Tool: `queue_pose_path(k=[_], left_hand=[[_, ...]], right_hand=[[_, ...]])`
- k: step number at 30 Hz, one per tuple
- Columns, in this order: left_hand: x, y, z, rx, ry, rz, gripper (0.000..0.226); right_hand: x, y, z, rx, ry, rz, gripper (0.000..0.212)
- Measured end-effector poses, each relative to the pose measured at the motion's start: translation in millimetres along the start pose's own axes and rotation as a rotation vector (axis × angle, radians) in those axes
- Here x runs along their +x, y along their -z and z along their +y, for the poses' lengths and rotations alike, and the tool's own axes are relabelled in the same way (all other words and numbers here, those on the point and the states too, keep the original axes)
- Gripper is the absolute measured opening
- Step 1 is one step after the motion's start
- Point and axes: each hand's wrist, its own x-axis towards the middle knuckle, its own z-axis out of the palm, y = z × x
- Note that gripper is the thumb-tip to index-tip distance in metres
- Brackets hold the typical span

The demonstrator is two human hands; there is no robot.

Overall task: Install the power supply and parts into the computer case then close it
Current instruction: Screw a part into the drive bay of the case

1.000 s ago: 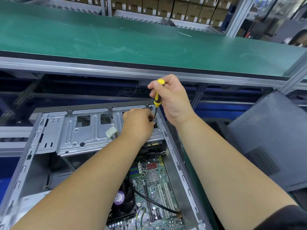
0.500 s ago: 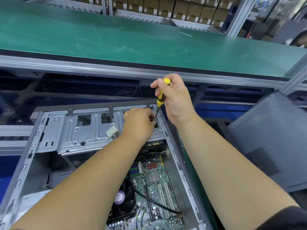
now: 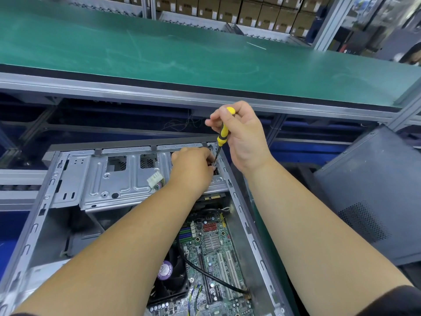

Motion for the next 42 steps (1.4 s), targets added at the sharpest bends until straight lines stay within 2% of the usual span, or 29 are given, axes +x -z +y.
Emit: queue_pose_path(k=[3,5,7,9,11,14,16,18,19,22,23,27,30,32,36,40,42], left_hand=[[0.1,0.5,0.4,0.009,0.001,0.001,0.012],[0.0,0.1,0.2,0.007,-0.004,0.003,0.013],[-0.2,-0.3,-0.2,-0.002,-0.004,0.004,0.014],[0.2,-0.6,-0.7,-0.004,-0.008,0.006,0.014],[0.5,-0.3,-0.8,-0.003,-0.011,0.007,0.014],[0.3,0.9,0.1,0.005,-0.012,-0.001,0.013],[-0.3,1.2,0.1,0.014,-0.019,-0.002,0.014],[-0.5,1.3,-0.3,0.016,-0.02,-0.004,0.015],[-0.3,1.2,-0.6,0.013,-0.019,-0.003,0.015],[-0.3,0.4,-0.7,0.012,-0.016,-0.001,0.016],[-0.3,0.0,-0.8,0.012,-0.013,-0.002,0.016],[0.6,-0.6,-1.2,0.003,-0.01,-0.005,0.014],[0.0,-0.5,-1.1,0.01,-0.02,0.002,0.013],[-0.3,-0.5,-1.0,0.003,-0.022,0.007,0.013],[0.0,-0.5,-1.6,-0.011,-0.022,0.01,0.014],[0.4,-0.5,-1.0,-0.01,-0.016,0.0,0.011],[0.4,-0.3,-1.1,-0.004,-0.017,-0.002,0.01]], right_hand=[[0.8,-1.2,1.7,-0.058,-0.007,0.045,0.014],[-0.8,-2.7,1.9,-0.003,-0.027,0.039,0.016],[-3.1,-1.3,1.9,0.079,-0.014,0.026,0.031],[-5.9,0.3,2.2,0.068,0.019,0.014,0.035],[-7.5,-0.4,1.9,0.002,0.023,-0.003,0.028],[-4.5,-1.7,0.5,-0.05,-0.01,-0.006,0.004],[-2.7,-3.6,-0.8,-0.112,-0.012,0.022,0.014],[-2.6,-6.6,0.2,-0.145,-0.006,0.026,0.013],[-3.5,-8.4,0.7,-0.115,-0.013,0.024,0.012],[-5.0,-7.6,1.8,0.013,-0.009,0.051,0.034],[-5.3,-6.6,2.1,0.01,0.0,0.055,0.034],[-4.6,-5.5,2.9,-0.082,-0.008,0.051,0.011],[-2.9,-6.2,2.7,-0.121,0.001,0.033,0.015],[-3.9,-7.5,2.8,-0.078,0.002,0.027,0.01],[-6.1,-4.5,4.1,0.051,0.02,0.048,0.034],[-4.3,-5.0,2.6,-0.077,-0.003,0.074,0.017],[-3.1,-4.9,3.1,-0.132,0.005,0.082,0.016]])
